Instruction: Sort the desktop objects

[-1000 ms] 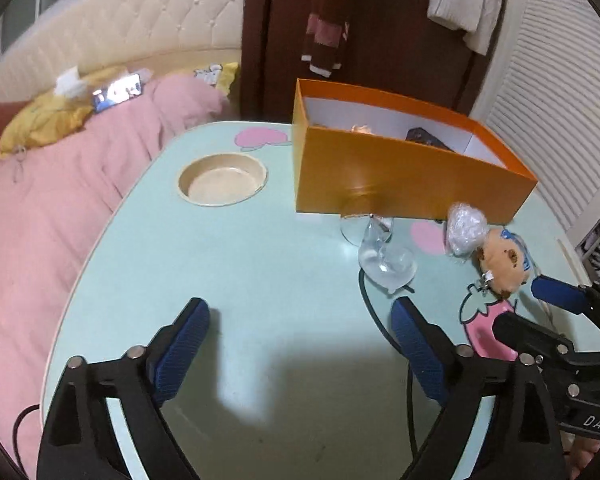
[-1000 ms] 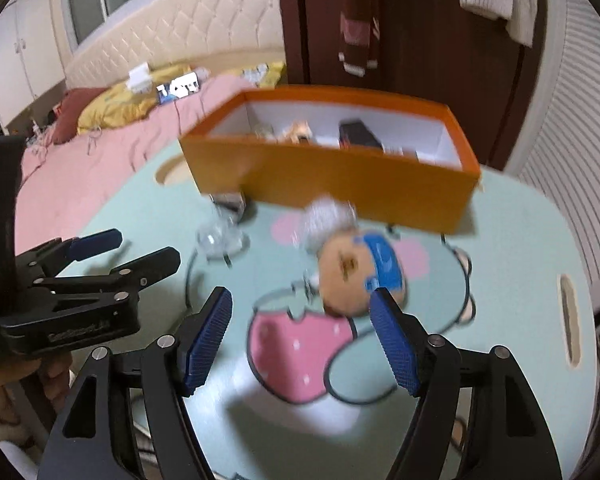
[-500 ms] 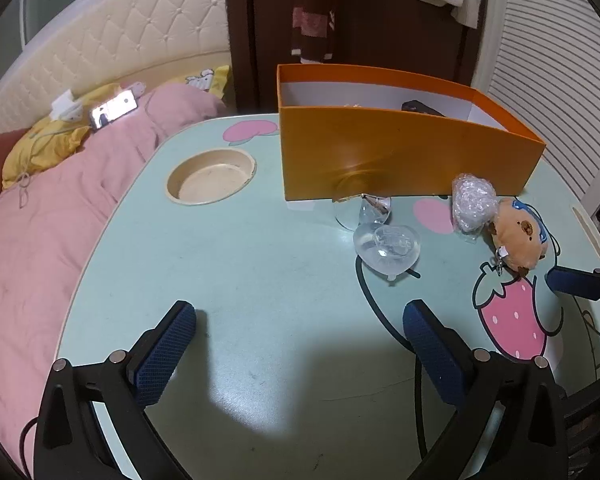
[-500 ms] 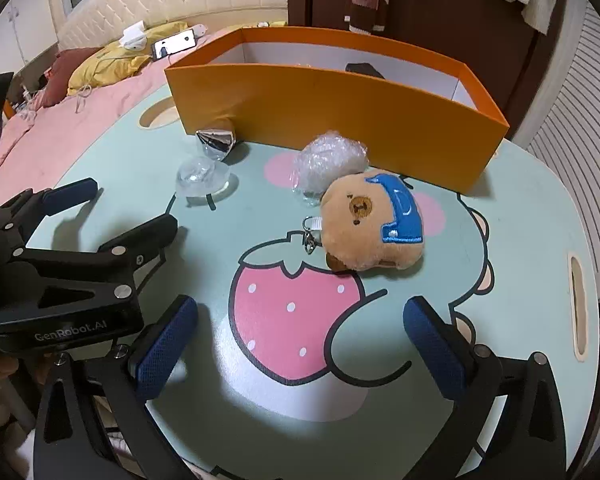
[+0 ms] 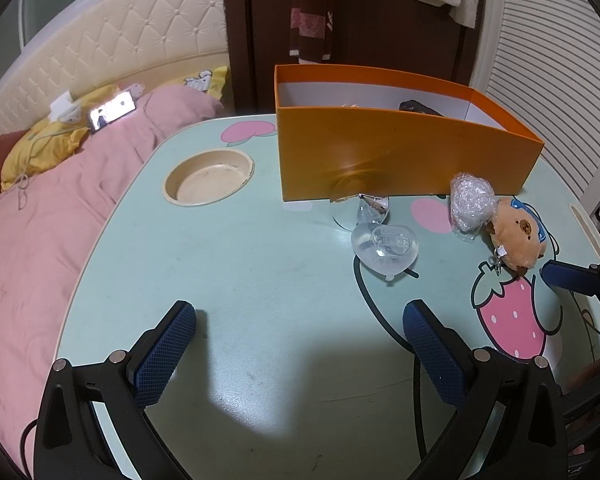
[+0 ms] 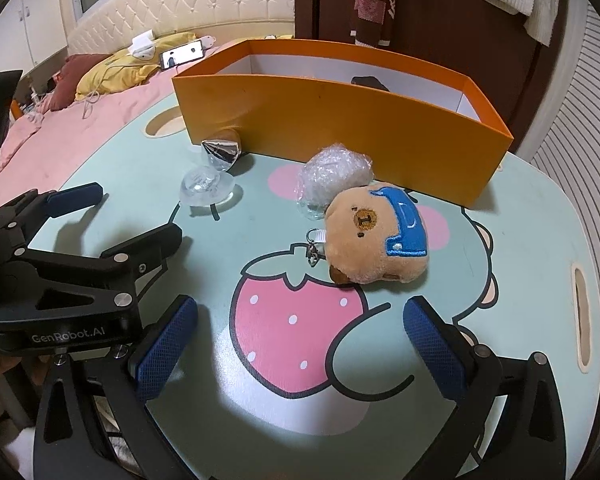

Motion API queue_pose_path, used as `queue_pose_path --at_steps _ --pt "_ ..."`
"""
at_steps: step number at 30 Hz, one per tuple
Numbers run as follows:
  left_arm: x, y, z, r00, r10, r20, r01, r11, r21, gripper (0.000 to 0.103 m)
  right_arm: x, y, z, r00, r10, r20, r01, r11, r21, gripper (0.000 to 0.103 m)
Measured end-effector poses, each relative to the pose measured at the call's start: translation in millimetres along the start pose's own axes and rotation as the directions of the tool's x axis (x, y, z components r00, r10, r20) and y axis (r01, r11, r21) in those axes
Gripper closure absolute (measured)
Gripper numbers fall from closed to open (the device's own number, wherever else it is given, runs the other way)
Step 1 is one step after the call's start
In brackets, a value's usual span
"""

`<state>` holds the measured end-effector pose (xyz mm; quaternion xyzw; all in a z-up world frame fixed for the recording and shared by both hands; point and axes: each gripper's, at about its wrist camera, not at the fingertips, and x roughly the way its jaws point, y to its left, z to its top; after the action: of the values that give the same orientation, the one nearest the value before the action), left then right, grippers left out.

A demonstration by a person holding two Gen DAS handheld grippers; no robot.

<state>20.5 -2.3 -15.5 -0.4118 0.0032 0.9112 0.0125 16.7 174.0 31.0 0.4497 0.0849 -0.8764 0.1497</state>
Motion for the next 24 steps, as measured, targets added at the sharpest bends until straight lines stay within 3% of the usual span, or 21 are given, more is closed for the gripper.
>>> queue_pose_path --at_steps 24 --pt "-2 11 -1 1.000 -0.010 -0.002 0.010 1.000 0.012 0.000 0 4 -1 1.000 0.014 0.013 -0.014 1.000 -0.012 0.000"
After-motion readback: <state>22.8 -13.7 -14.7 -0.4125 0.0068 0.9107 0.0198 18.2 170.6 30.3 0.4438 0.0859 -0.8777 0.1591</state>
